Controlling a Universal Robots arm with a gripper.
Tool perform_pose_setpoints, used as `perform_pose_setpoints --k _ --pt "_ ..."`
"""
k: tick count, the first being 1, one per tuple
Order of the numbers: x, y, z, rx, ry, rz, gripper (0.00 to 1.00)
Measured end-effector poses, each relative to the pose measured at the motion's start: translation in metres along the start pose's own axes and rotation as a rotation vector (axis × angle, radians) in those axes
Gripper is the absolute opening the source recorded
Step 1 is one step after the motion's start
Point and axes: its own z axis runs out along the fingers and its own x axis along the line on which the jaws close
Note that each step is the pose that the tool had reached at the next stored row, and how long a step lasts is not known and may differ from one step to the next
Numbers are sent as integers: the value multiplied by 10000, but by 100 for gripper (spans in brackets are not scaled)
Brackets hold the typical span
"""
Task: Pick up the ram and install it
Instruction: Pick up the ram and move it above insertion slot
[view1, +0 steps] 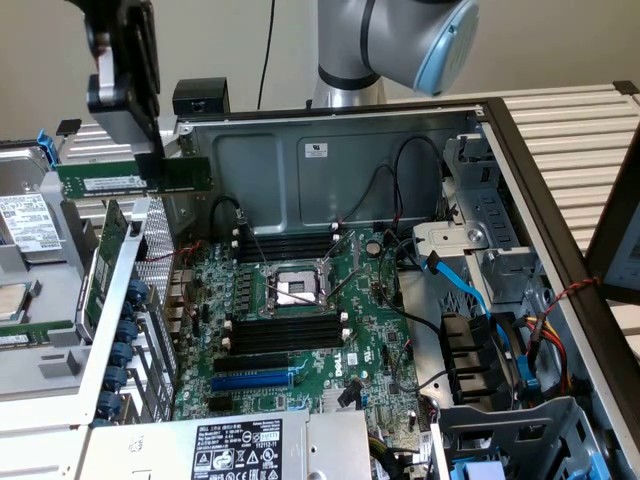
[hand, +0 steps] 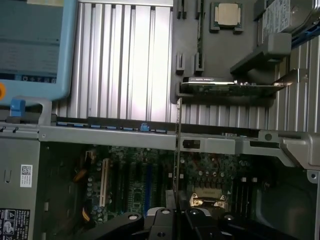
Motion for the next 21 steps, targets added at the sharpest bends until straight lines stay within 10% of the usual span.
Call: perform_pose_setpoints --k 21 --pt "-58 -828 10 0 0 -4 13"
